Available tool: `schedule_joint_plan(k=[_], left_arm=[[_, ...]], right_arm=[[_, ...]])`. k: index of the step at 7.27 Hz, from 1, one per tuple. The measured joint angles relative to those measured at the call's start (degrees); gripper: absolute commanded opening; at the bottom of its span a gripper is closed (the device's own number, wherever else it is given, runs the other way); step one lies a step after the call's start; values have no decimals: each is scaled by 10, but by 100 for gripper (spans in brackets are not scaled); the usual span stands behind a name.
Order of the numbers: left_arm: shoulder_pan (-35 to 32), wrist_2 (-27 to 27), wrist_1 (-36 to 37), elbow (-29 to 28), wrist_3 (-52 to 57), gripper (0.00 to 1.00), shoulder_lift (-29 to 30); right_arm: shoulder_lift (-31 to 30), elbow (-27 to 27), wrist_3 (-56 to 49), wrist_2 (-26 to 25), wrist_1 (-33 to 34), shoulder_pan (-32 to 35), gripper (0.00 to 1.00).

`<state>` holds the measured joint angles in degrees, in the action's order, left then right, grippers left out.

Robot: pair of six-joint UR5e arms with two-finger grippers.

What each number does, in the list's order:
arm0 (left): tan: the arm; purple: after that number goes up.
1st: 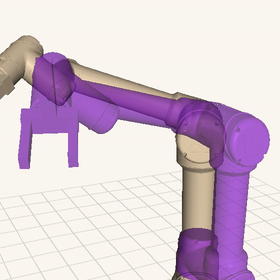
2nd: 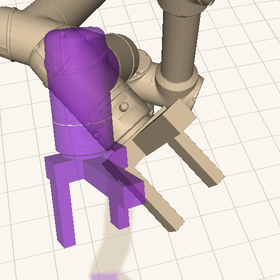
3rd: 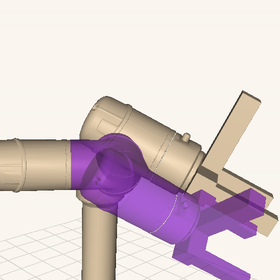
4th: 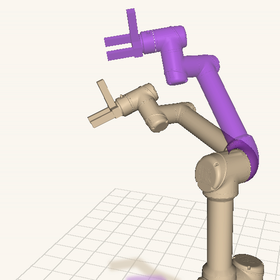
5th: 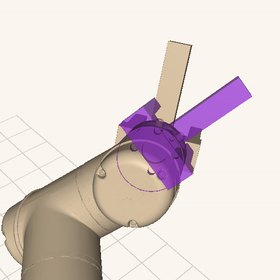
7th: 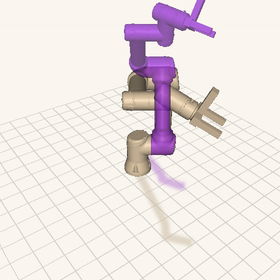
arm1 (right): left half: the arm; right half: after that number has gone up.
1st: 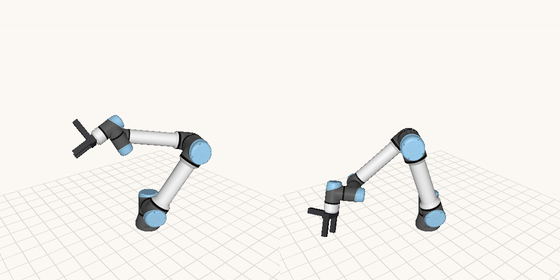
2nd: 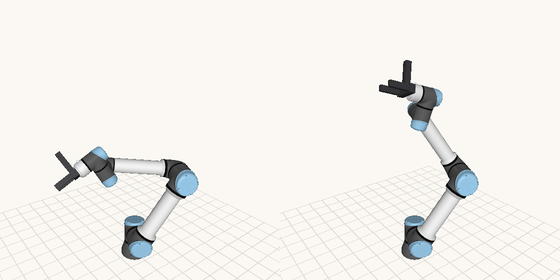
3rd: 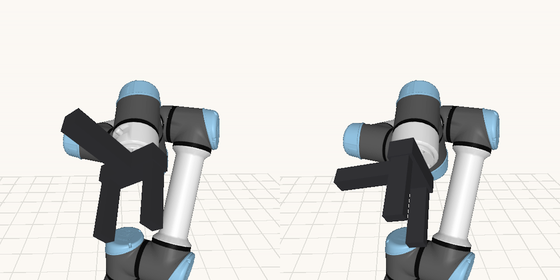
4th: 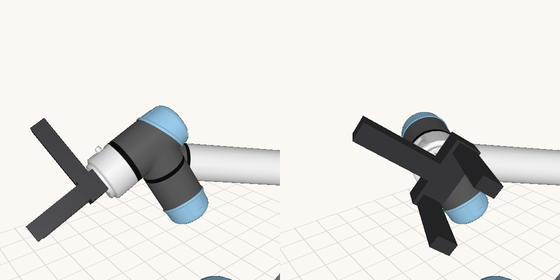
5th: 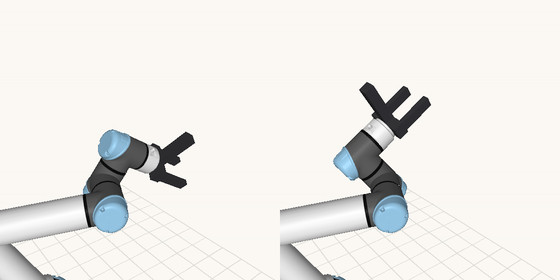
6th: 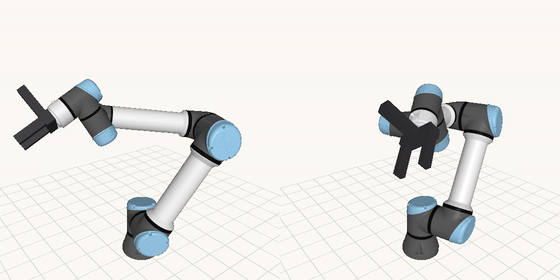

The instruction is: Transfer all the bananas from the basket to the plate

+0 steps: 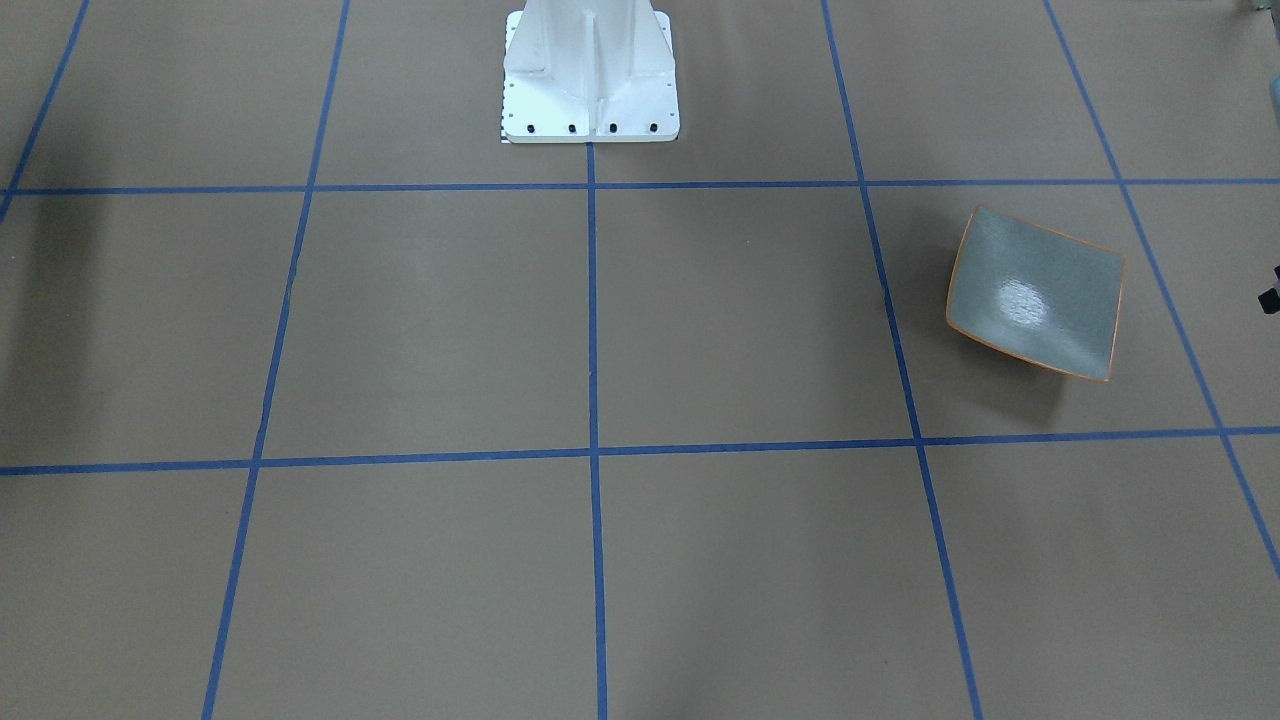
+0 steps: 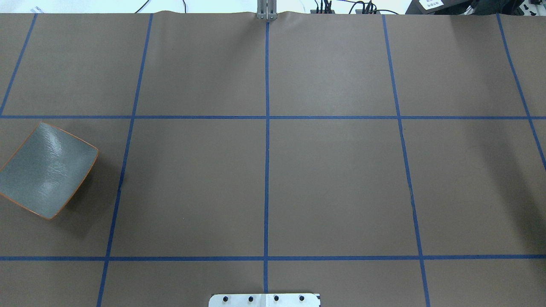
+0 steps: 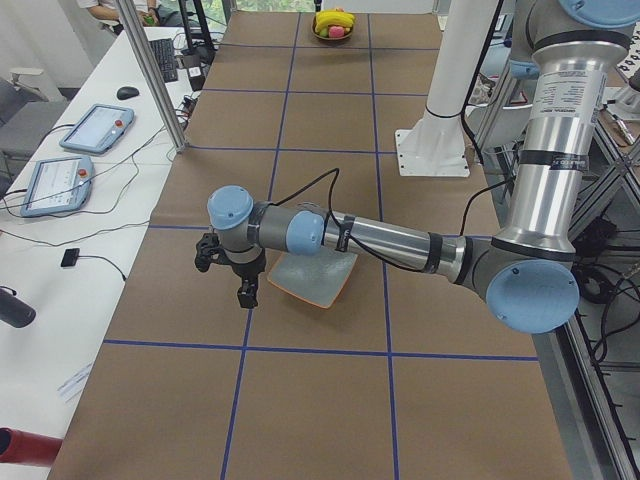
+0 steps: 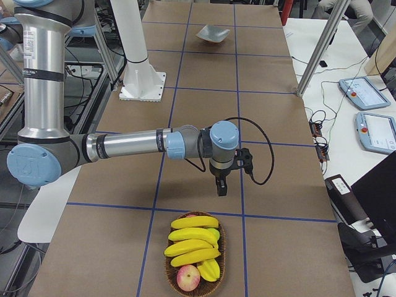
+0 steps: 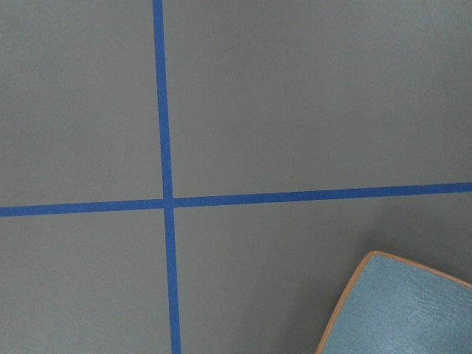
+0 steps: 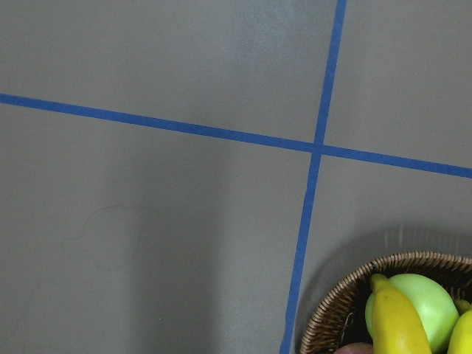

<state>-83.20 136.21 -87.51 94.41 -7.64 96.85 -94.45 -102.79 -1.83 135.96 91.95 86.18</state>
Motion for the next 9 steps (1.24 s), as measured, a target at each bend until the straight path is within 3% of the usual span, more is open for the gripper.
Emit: schedule_joint_plan(k=[2,5,9], left_arm=[[0,0,-4,17,1,100,-16],[1,-1,-9,27,1,100,-28],[3,-1,-10,25,1,100,-28]], right_arm=[[-3,0,0,1,-11,-1,100],[-25,6,0,-1,-82,-6,100],[-30,13,1,2,-90,-9,100]])
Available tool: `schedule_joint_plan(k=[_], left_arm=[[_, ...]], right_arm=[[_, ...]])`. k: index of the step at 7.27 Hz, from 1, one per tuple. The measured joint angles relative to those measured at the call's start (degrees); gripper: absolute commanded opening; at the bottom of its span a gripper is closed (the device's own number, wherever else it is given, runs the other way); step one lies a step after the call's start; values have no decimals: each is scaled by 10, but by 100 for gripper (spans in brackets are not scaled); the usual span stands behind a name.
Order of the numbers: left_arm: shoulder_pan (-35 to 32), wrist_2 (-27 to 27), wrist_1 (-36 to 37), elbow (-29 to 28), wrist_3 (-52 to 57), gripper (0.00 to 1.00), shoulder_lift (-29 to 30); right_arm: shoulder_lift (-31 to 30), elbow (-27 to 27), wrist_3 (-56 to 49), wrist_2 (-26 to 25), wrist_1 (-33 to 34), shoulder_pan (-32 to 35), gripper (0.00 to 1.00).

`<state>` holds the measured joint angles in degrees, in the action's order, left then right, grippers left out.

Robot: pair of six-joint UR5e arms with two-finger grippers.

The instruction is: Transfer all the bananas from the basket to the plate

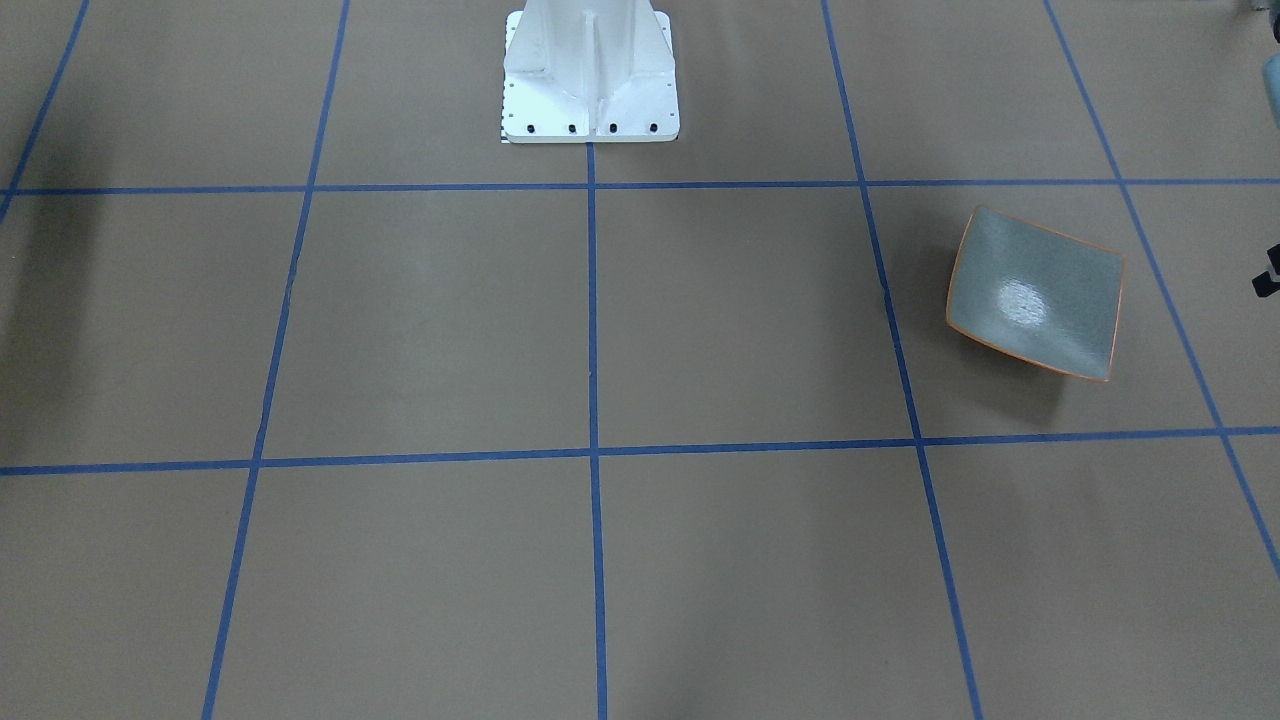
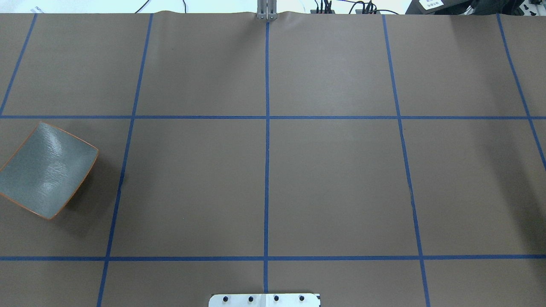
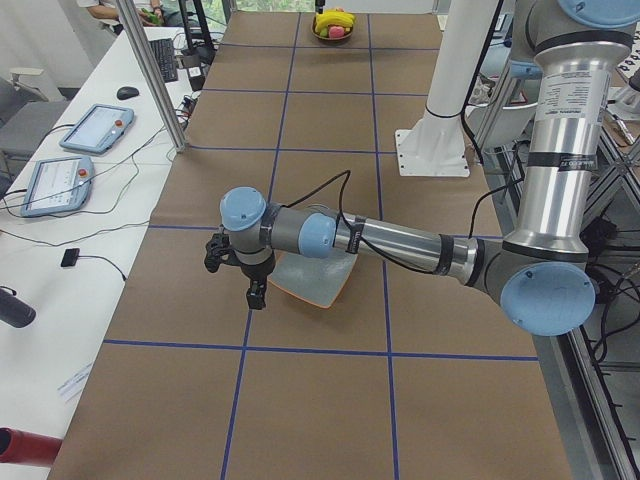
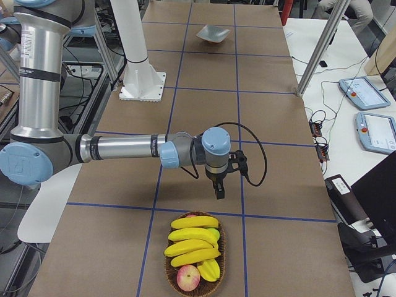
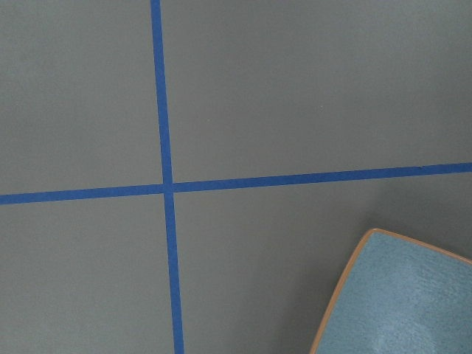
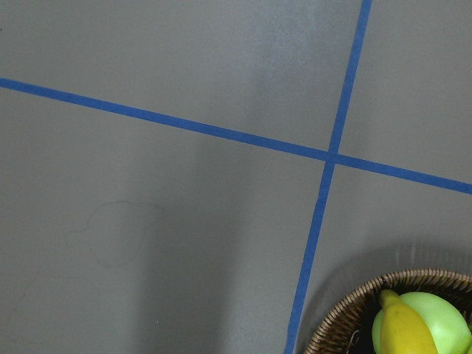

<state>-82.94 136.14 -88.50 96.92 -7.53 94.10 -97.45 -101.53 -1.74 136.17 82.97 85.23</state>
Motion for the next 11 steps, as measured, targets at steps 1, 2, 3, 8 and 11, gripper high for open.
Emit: schedule_joint_plan(k=[1,2,3,8,11], left_arm=[[1,0,0,-1,0,100,0],[2,0,0,-2,0,100,0],[3,0,0,-3,-1,100,1],[4,1,-2,-3,-4,100,1],[4,1,-3,-2,-4,100,1]], right_arm=[[-2,0,0,-2,-2,-2,100],[-6,1,0,-3,-3,-3,100],[-8,1,2,-5,-4,-3,100],[-13,22,4,-68,-2,-4,100],[-1,74,0,-80,-3,-5,98]])
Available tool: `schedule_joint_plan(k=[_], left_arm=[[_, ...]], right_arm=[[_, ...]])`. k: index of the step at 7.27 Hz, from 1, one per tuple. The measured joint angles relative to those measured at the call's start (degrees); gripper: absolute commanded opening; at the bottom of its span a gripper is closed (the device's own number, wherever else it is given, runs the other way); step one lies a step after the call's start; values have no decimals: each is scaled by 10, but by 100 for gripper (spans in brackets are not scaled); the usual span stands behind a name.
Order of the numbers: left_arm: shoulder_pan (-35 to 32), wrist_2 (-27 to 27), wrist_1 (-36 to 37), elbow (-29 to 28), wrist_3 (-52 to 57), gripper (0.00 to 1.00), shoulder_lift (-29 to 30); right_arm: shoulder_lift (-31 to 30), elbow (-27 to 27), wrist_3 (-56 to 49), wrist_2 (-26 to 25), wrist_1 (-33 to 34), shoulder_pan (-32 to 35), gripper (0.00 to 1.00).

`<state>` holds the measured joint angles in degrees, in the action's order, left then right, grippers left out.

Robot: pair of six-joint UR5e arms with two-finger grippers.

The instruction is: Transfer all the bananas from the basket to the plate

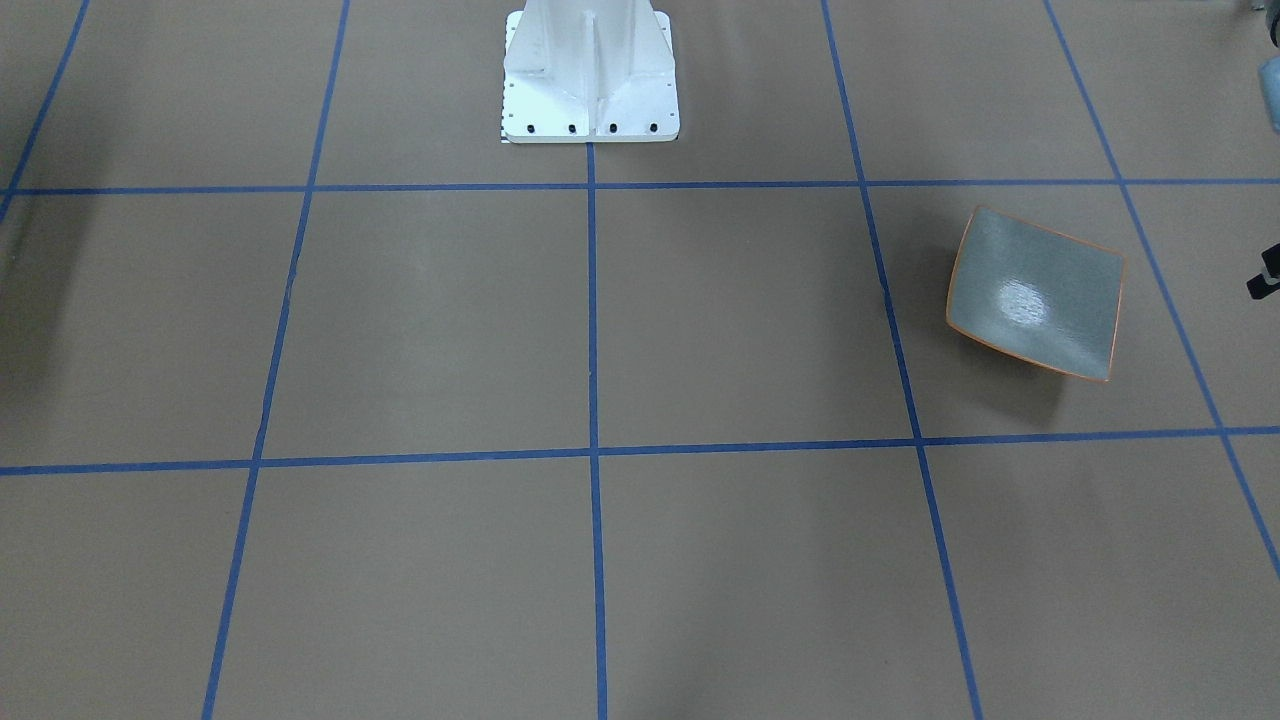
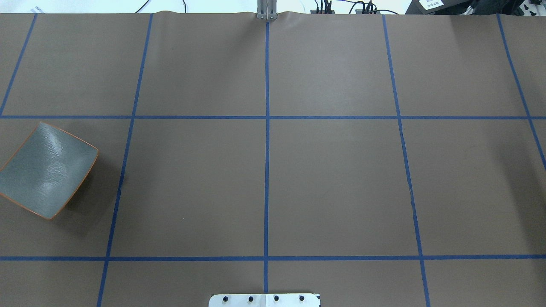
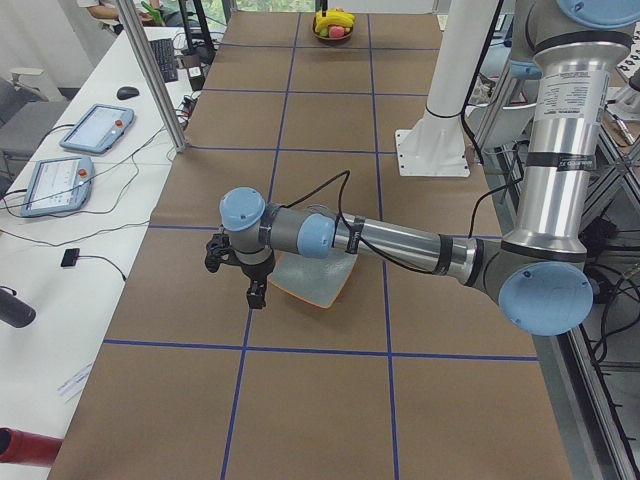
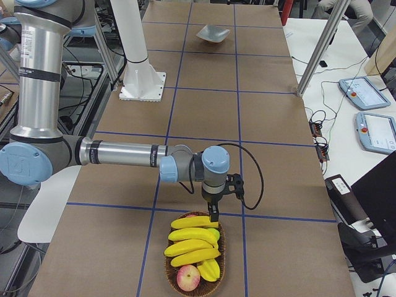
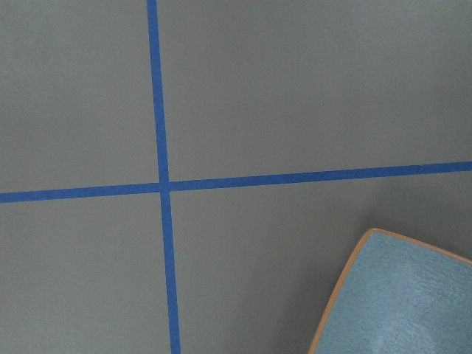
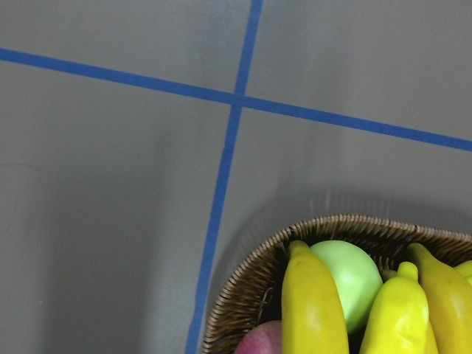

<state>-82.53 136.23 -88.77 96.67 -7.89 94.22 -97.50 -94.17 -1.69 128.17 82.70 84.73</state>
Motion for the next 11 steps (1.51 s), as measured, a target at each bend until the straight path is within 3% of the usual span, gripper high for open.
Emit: schedule_joint_plan(k=[2,5,8,9,10,11], left_arm=[[0,0,0,0,1,100,-1],[0,0,0,2,0,100,-2],[0,0,0,5,-1,100,-2],[0,0,0,5,-1,100,-2],[0,0,0,5,-1,100,-2],[0,0,0,5,-1,100,-2]], right_arm=[[7,25,-2,1,0,-4,92],[14,52,-9,-3,-3,-10,73],[15,64,-33,-5,-5,-12,72],[16,70,-42,-6,-5,-13,49],[17,73,-46,-6,-5,-13,0],[21,74,-47,-6,-4,-13,0]])
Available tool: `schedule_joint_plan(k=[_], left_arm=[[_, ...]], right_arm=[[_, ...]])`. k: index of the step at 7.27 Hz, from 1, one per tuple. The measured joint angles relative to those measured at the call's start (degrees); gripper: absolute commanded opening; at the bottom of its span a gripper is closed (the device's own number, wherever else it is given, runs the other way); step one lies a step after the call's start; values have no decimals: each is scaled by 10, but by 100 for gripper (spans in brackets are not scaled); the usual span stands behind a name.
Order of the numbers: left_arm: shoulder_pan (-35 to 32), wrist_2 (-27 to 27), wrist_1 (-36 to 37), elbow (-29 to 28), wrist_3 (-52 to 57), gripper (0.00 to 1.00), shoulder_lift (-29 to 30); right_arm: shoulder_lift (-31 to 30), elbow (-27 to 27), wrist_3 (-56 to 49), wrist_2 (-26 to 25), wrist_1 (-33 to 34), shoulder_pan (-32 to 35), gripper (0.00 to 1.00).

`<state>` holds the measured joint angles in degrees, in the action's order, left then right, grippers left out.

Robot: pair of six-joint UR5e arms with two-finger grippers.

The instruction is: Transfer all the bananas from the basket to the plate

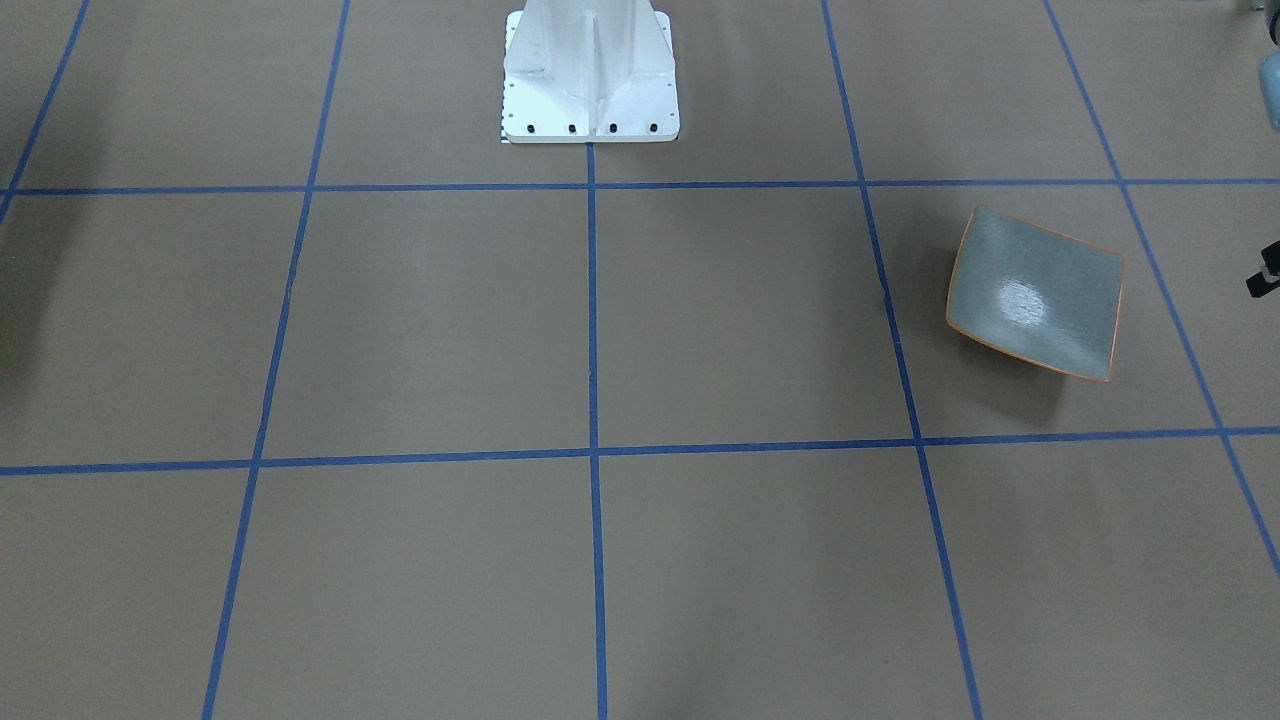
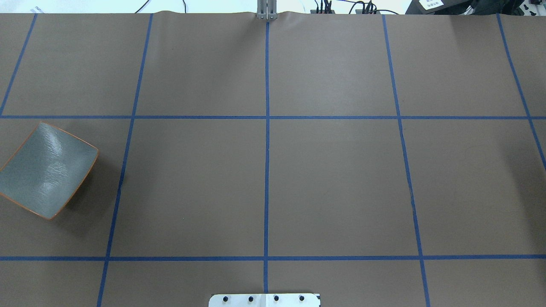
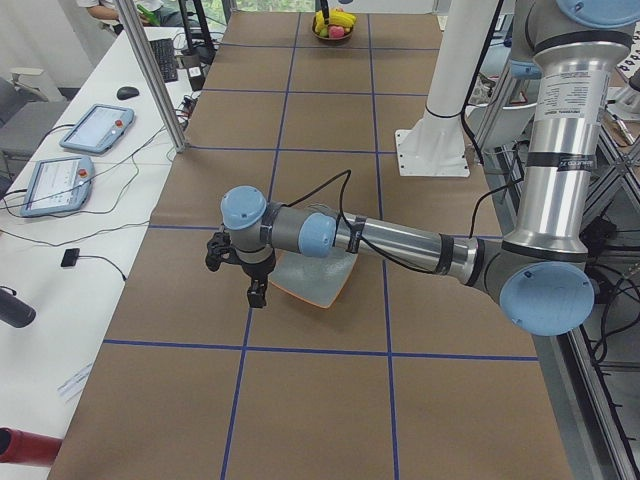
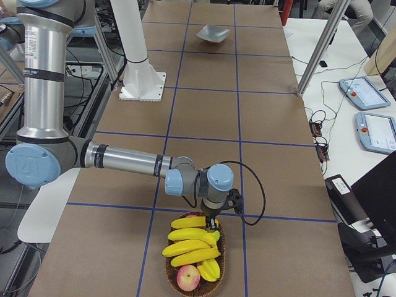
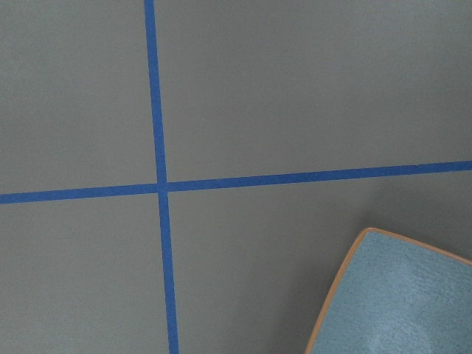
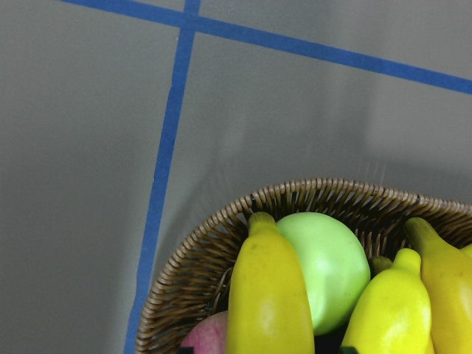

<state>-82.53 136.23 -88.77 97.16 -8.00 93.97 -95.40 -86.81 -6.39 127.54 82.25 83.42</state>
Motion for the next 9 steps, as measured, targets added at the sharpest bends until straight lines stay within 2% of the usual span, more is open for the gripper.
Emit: schedule_joint_plan(k=[6,9], left_arm=[[-1,0,0,0,0,100,0],[0,2,-1,1,-6,100,4]], right_arm=[[15,-17,-1,8,9,5,0],[17,-101,16,13,89,18,0]])
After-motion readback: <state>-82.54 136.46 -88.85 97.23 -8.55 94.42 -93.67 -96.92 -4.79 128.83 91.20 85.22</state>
